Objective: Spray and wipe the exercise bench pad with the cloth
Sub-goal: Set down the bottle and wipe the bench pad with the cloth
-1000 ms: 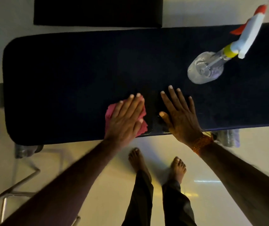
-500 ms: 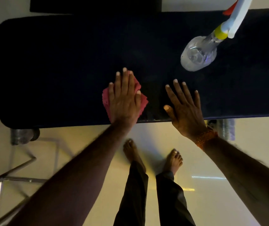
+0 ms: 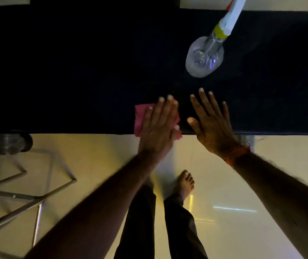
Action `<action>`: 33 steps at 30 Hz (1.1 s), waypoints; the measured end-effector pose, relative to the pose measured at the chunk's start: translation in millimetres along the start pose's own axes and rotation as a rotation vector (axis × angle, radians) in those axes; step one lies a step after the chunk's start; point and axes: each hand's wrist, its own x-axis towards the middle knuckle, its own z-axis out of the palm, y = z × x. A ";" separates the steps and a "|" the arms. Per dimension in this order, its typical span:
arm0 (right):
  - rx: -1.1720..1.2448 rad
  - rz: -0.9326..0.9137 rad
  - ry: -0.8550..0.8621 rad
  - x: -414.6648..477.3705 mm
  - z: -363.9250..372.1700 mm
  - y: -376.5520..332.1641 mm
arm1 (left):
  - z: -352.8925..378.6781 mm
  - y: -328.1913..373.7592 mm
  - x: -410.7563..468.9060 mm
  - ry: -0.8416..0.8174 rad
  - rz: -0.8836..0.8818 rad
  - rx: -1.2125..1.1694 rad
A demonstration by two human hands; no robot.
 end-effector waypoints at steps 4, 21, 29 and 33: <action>0.013 -0.004 0.018 -4.5 -1.2 8.2 | -3.2 -10.1 22.2 0.002 -0.014 0.055; 0.043 0.129 0.061 1.0 8.3 -4.3 | -11.2 -16.3 87.3 0.030 -0.023 0.099; 0.093 0.305 0.058 9.5 11.3 -29.6 | -32.3 -79.4 128.6 0.027 0.011 0.180; 0.103 0.353 0.059 11.0 13.3 -37.4 | -32.1 -87.2 110.2 0.032 0.063 0.163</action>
